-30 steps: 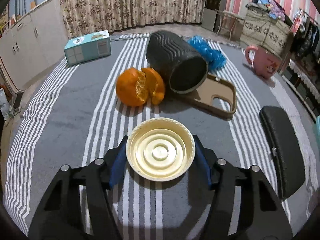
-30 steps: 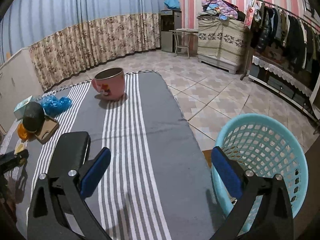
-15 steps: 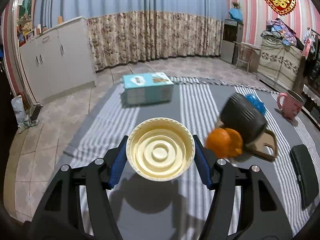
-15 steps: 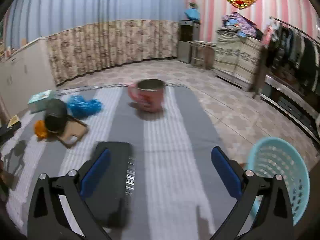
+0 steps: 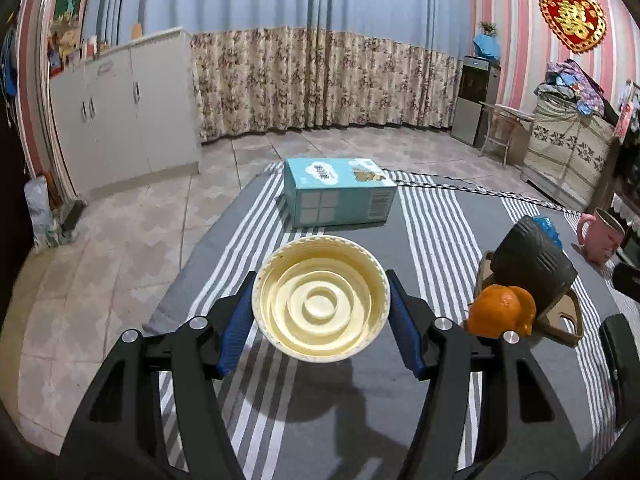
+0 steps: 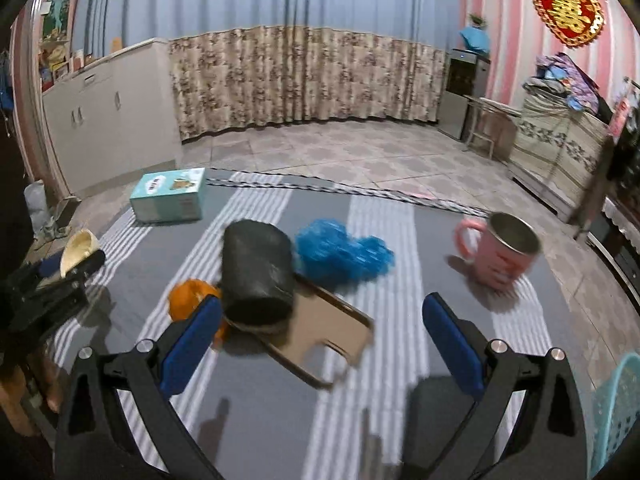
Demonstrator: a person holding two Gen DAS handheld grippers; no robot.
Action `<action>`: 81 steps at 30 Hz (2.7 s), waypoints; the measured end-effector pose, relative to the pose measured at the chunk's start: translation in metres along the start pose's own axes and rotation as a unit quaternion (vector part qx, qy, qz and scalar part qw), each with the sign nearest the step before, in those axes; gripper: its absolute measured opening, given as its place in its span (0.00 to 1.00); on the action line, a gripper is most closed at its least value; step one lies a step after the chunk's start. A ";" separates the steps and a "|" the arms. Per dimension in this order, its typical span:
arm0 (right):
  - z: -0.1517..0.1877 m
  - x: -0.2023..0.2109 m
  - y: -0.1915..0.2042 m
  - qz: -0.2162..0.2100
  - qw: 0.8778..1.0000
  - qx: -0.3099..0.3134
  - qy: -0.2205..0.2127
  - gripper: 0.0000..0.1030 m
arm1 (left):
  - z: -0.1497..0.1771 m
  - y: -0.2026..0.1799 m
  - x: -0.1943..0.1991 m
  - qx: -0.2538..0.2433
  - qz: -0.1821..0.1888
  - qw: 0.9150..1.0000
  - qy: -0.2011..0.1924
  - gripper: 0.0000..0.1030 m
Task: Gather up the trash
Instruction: 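Grasp the black ribbed cylinder with the right tool while the left holds the cream lid, then carry the cream lid and black cylinder over the blue basket and open both tools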
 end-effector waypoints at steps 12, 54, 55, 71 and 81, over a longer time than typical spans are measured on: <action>-0.009 -0.067 0.029 -0.015 0.998 0.014 0.063 0.70 | 0.005 0.003 -0.009 0.012 0.015 1.000 0.018 0.59; 0.119 0.215 -0.334 0.190 0.960 -0.188 -0.083 0.60 | 0.007 -0.224 0.137 -0.093 0.127 0.987 -0.042 0.59; 0.122 0.218 -0.342 0.194 0.959 -0.191 -0.083 0.60 | 0.010 -0.234 0.140 -0.096 0.134 0.985 -0.040 0.59; 0.179 0.257 -0.441 0.252 0.924 -0.279 -0.067 0.60 | 0.089 -0.456 0.219 -0.204 0.280 0.938 -0.031 0.59; 0.195 0.274 -0.468 0.265 0.916 -0.297 -0.058 0.60 | 0.134 -0.558 0.244 -0.259 0.351 0.900 -0.002 0.59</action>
Point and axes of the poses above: each gripper's, at about its wrist camera, not at the fingertips, and x roughly against the way its jaws point, y to its left, z to its underside, the point moved 6 cm from there along -x, roughly the way its jaws point, and after that the axes turned 7 degrees about -z, right-handed, at the moved point
